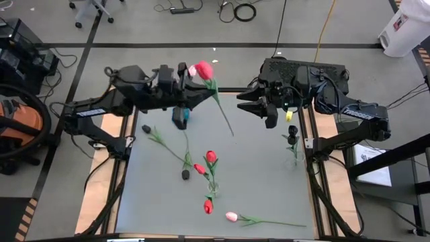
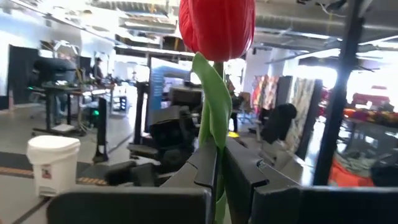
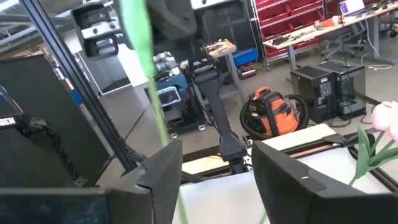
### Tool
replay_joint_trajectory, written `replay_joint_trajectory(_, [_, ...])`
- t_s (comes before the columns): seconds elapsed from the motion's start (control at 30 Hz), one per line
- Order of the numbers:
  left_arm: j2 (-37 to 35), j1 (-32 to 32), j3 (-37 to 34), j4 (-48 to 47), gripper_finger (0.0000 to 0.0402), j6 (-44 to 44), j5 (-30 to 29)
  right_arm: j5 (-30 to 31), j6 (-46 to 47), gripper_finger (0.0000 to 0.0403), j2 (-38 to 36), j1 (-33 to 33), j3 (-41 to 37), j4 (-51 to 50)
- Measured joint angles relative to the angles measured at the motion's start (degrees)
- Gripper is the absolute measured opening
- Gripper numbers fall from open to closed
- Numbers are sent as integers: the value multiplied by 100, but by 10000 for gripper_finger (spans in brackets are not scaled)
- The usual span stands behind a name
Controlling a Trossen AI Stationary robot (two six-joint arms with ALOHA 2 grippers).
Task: Sort flowers into vase by color
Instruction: Put the red flower into the left transparent vase
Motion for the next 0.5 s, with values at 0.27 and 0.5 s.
replay_joint_trajectory(0.27, [-2,-655,409,-876,20,-238,-430,2,-187,185,0,-3,0,-167])
replay_joint_trajectory(0.5, [60,-1299,413,-1010,20,-491,-863,8,-438,185,0,-3,2,-649])
